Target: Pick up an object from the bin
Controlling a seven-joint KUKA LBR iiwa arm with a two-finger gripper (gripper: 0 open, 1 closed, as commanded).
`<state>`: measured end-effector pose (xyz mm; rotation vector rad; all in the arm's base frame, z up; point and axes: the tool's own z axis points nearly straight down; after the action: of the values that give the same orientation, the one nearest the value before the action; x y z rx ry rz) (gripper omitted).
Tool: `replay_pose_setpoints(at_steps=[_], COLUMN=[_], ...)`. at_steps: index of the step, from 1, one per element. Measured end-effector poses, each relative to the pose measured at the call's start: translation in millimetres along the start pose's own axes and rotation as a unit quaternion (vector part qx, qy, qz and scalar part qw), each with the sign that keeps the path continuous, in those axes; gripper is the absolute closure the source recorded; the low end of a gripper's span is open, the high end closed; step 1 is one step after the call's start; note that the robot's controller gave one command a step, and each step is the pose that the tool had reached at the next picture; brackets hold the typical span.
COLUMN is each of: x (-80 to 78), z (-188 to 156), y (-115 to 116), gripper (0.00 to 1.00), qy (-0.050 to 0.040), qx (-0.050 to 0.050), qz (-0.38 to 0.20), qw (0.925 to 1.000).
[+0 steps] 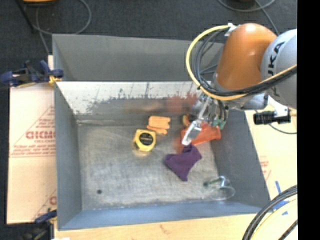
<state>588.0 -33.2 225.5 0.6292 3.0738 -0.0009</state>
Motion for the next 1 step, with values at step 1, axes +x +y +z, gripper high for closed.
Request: replay_pose_setpoints(at_steps=[1], x=[2.6], z=[33.6], y=[12.2], gripper=[0.0], qy=[-0.0036], qx=[-0.002], qz=[0.027], qw=[0.9996])
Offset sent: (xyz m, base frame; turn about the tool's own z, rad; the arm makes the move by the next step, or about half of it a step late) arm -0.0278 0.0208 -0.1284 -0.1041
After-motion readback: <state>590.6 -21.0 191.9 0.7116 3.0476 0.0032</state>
